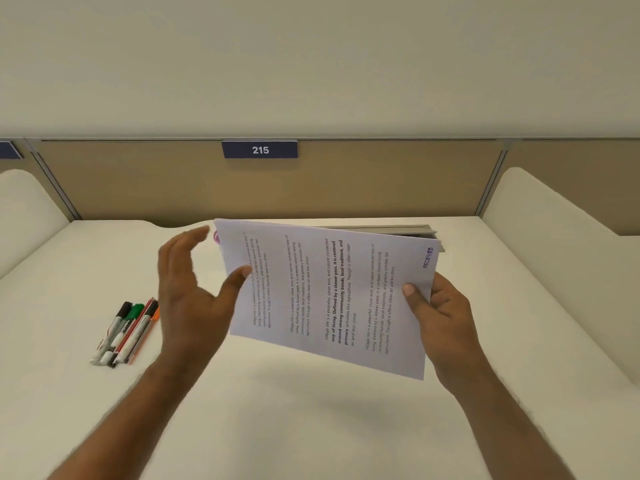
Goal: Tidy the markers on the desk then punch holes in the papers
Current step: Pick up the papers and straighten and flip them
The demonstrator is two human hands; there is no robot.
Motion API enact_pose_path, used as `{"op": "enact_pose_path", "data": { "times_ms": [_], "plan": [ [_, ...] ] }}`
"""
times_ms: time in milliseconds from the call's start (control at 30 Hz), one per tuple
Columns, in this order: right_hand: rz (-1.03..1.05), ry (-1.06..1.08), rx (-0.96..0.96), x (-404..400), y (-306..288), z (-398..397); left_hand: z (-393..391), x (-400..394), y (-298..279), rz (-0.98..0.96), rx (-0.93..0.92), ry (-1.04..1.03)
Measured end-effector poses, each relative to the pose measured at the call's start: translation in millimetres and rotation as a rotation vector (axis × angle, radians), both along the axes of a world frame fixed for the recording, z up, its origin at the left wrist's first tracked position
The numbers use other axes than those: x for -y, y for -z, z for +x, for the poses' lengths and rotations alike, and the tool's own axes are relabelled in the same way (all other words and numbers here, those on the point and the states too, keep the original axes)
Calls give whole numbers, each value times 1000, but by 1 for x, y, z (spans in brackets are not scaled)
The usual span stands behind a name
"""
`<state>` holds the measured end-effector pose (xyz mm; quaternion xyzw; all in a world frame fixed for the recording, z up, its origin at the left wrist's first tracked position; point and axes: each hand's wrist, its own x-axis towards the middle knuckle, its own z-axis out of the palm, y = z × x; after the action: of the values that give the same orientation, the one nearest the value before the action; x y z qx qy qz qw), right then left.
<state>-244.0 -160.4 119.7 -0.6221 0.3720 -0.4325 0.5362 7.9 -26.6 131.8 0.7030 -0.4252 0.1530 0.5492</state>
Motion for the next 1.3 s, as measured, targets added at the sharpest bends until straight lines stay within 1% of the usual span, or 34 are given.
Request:
{"op": "enact_pose_path", "data": {
  "times_ms": [67,133,200,233,267,333,400,533,667,767,867,967,1067,1133,1300],
  "plan": [
    [14,-22,14,1,-1,-5,10,-2,5,19,-240,56],
    [36,-52,34,2,-2,-10,22,-4,5,53,-523,178],
    [57,-97,42,3,-3,-13,35,-9,5,84,-790,440],
    [66,-119,37,3,-3,-13,40,-12,5,118,-872,581],
    [75,-138,32,3,-3,-14,42,-15,5,164,-916,689],
    [92,-158,32,4,-2,-15,42,-18,9,221,-954,770],
    [101,-163,40,5,-2,-17,41,-17,12,225,-972,749],
    [97,-175,36,7,0,-19,34,-15,14,246,-938,647],
    [27,-101,19,7,4,-17,23,-12,17,246,-848,559],
    [-47,-26,51,5,7,-16,15,-7,22,207,-771,474],
    [-108,19,65,3,14,-15,9,-4,32,188,-744,420],
    [-80,37,32,3,35,-16,5,-6,54,177,-776,411],
    [38,21,-74,5,70,-15,-3,-11,88,219,-881,414],
    [102,17,-111,3,87,-14,-10,-12,107,249,-917,386],
    [61,106,-51,-5,89,-15,-23,-12,113,177,-905,319]
  ]
}}
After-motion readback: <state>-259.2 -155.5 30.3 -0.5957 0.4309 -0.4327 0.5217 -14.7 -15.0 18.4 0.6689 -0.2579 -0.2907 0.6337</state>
